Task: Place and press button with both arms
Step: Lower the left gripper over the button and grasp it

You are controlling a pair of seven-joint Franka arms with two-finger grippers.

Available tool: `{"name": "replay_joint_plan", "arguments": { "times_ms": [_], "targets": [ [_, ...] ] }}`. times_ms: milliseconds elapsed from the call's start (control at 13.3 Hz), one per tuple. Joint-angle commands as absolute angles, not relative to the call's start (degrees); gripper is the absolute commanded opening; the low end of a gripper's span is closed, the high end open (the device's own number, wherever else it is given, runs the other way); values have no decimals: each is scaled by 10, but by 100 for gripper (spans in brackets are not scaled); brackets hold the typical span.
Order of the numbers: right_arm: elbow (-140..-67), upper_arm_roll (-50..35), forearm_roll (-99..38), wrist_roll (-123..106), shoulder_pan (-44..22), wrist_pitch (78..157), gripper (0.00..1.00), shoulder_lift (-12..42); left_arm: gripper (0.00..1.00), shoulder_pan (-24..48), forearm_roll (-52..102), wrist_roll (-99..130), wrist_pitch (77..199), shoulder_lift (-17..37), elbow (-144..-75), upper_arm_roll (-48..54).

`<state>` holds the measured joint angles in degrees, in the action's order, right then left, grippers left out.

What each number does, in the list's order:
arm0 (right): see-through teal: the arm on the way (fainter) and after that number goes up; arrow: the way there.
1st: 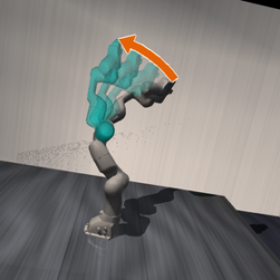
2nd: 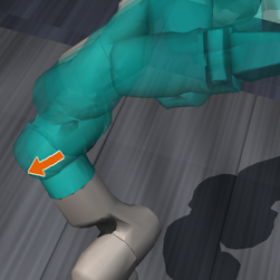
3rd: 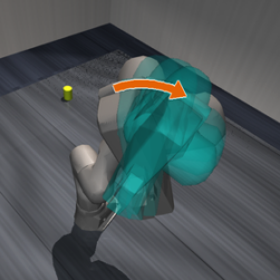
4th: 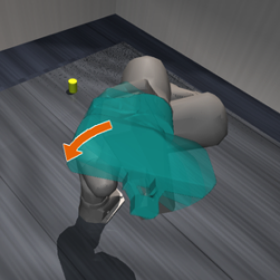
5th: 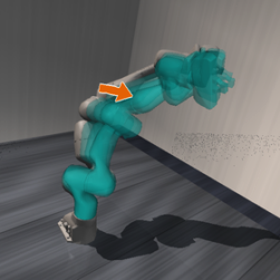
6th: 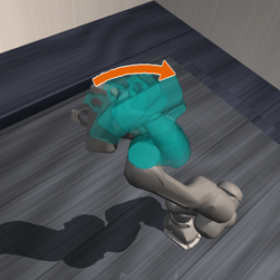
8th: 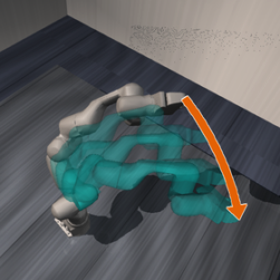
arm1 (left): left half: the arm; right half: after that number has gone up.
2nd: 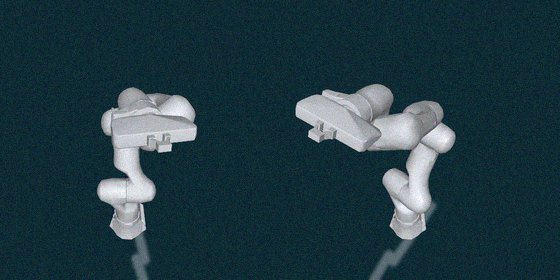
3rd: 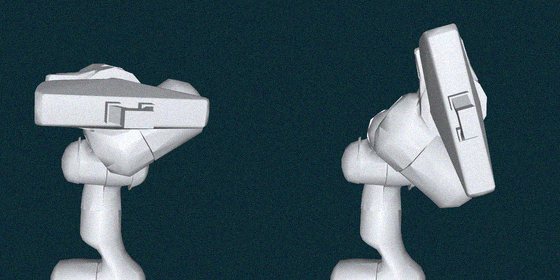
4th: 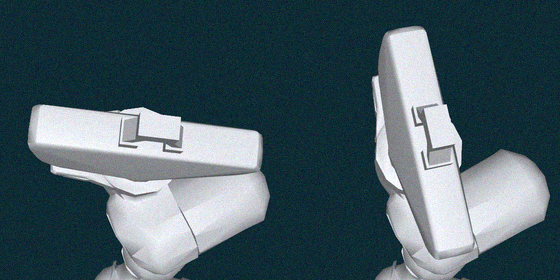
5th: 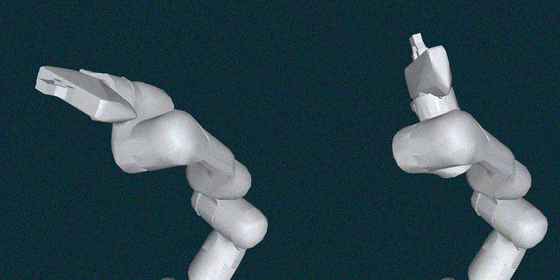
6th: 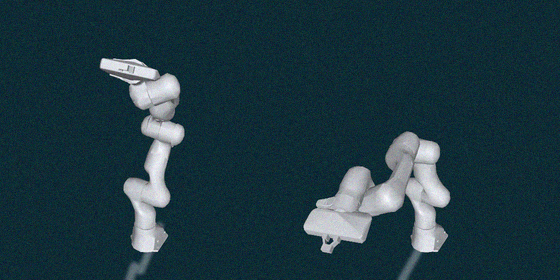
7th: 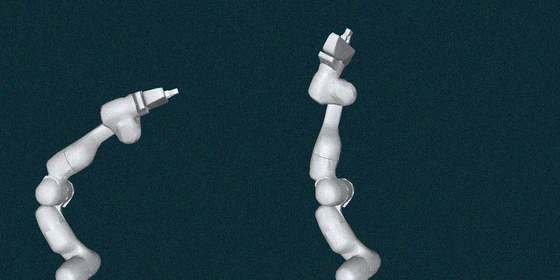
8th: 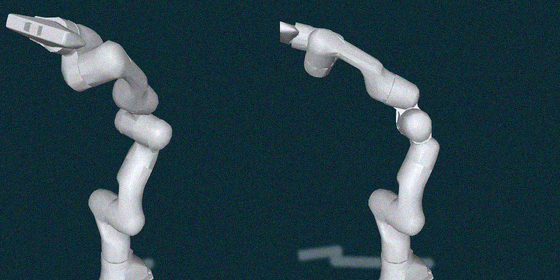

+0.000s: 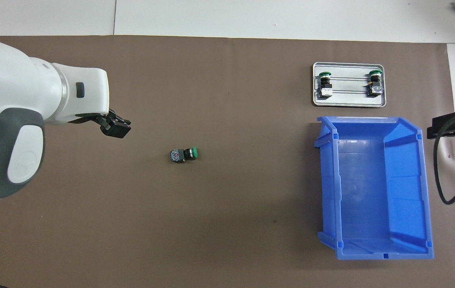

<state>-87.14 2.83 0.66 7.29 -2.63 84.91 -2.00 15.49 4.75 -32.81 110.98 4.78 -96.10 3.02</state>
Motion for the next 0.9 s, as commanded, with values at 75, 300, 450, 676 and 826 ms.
{"name": "replay_joint_plan", "arguments": {
  "times_ms": [75, 300, 450, 676, 826],
  "targets": [
    [-892, 26, 10, 69, -22, 863, 100, -29, 99, 185, 84, -422, 1167, 105, -962, 23],
    [-925, 25, 37, 66, -21, 910, 100, -40, 99, 198, 110, -475, 1186, 131, -974, 23],
    [-925, 24, 34, 69, -22, 904, 100, -40, 99, 207, 116, -499, 1204, 148, -996, 24],
    [-919, 24, 24, 65, -21, 879, 100, -39, 100, 225, 121, -542, 1270, 149, -1067, 23],
    [-919, 24, 20, 65, -21, 878, 100, -39, 98, 249, 121, -548, 1301, 153, -1091, 23]
  ]
}}
